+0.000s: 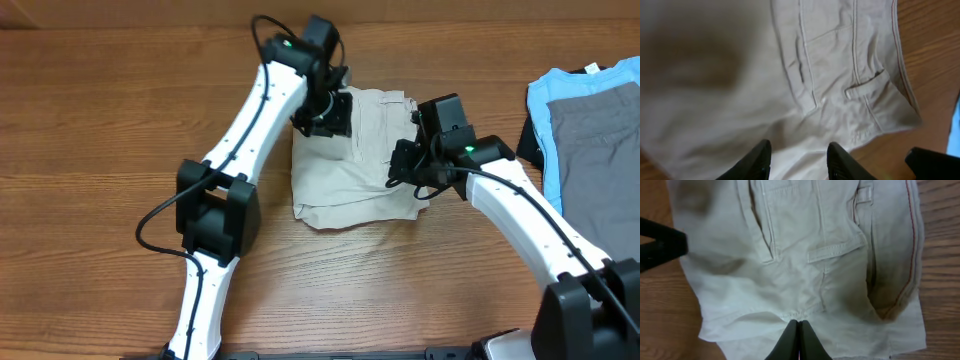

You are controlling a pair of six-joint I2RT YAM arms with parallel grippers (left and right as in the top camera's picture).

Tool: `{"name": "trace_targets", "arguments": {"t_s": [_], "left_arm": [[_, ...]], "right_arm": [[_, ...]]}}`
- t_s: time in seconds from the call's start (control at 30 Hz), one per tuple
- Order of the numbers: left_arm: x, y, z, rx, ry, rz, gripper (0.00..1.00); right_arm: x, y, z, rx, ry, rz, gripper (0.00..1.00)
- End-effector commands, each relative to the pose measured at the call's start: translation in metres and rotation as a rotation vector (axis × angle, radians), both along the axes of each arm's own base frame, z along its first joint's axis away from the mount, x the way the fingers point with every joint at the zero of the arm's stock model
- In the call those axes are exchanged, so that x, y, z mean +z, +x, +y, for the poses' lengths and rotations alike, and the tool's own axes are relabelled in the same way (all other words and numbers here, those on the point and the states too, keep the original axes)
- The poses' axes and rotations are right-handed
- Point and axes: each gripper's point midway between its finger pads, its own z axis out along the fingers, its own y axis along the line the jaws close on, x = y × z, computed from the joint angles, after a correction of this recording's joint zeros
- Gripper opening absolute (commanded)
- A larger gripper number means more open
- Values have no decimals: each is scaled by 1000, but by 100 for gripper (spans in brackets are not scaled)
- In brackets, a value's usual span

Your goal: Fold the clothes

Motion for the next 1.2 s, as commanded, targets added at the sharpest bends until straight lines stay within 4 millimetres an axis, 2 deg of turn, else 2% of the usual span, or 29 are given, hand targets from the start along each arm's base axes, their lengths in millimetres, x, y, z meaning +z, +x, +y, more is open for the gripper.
{"name": "trace_targets", "arguments": {"t_s": [0.0,0.13,0.37,0.4,0.5,0.6,0.7,0.77,0.87,0.97,1.03,1.17], "left_arm": [[-20,-3,0,-28,23,-4,38],[-35,-4,-2,-16,9,4,38],[-52,-9,1,-17,24,22,37],[-54,-9,3,-16,30,22,36],[-55,-9,3,-16,30,22,25],[-48,-5,-1,-16,13,6,20],[-32,0,-8,-21,-27,-15,18],[-21,0,-19,-33,-85,-9,17],[-11,-1,-33,-50,-152,-13,18],[-9,7,-40,-38,-170,-45,18],[-5,15,-47,-26,-193,-78,18],[6,34,-66,-44,-250,-191,22]], "right_arm": [[-28,1,-9,-11,-69,40,4],[-60,0,-27,-43,-174,104,4],[-112,-25,-52,-172,-228,318,4],[-116,-28,-53,-184,-231,339,4],[-120,-35,-49,-176,-214,376,4],[-119,-37,-47,-171,-204,385,4],[-114,-34,-46,-173,-195,370,4],[-101,-28,-43,-156,-173,347,4],[-63,-13,-42,-144,-153,296,4],[-23,-2,-43,-156,-137,252,4],[-5,4,-45,-174,-125,226,4],[1,7,-50,-191,-122,210,4]]}}
